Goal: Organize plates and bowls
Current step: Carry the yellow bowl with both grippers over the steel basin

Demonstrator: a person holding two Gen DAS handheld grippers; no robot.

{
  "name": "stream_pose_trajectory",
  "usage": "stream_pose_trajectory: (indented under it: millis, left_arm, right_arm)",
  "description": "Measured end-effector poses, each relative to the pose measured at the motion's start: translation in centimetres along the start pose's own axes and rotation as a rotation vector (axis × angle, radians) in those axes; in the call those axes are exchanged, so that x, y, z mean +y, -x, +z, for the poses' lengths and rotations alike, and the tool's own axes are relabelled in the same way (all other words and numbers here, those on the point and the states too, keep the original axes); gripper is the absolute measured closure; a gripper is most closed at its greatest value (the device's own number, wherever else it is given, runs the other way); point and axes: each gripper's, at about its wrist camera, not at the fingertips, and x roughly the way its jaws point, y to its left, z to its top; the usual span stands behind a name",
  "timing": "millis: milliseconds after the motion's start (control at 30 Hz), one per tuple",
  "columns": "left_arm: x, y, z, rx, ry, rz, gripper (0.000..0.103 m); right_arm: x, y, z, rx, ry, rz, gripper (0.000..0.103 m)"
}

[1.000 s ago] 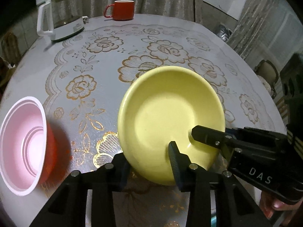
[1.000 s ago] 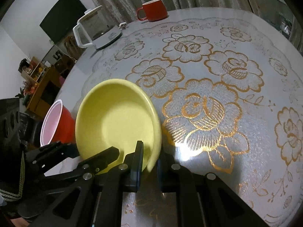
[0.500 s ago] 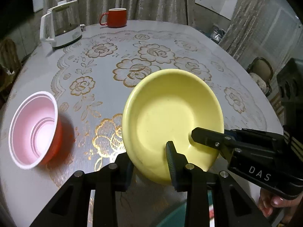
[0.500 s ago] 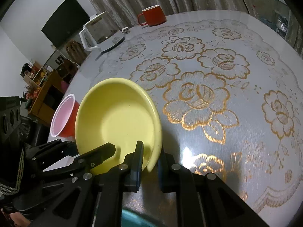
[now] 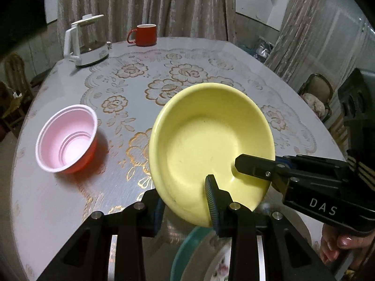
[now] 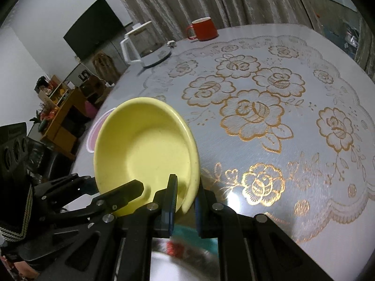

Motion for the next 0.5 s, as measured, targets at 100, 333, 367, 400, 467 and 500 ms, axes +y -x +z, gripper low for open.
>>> stream_pose_trajectory:
  millis: [100,333,367,400,467,500]
  left_arm:
    - [0.0,1.2,-0.6,-0.015,0.003,-0.001,0.071]
    - [0.4,4.1,-2.2,-0.047,0.016,-0.014,0.071]
    - [0.5,4.4,-2.5,-0.05,0.018,-0.013,0.07]
    - [0.5,4.7,-2.8,-0.053,0.018,-0.012,0.07]
    - [0.8,5.4,-3.4,-0.061,0.02,-0.007,0.069]
    - [0.9,5.7,-3.8,-0.065,0.024,-0.006,0.068]
  right_arm:
    - [0.9,0.7,-0.6,-0.01,0.007,0.01,0.091]
    - [2.8,2.6,-1.9,-0.041,0.028,0.032,0.091]
    - [3.1,2.8,-2.1,-0.044,0.029,0.037,0.091]
    - [3.4,3.0,-2.3,-0.047,0.031,0.041,0.091]
    - [4.0,3.3,-2.8,-0.052,0.034,0.05,0.091]
    - [4.4,3.4,-3.0,-0.053,0.037,0.057,0.091]
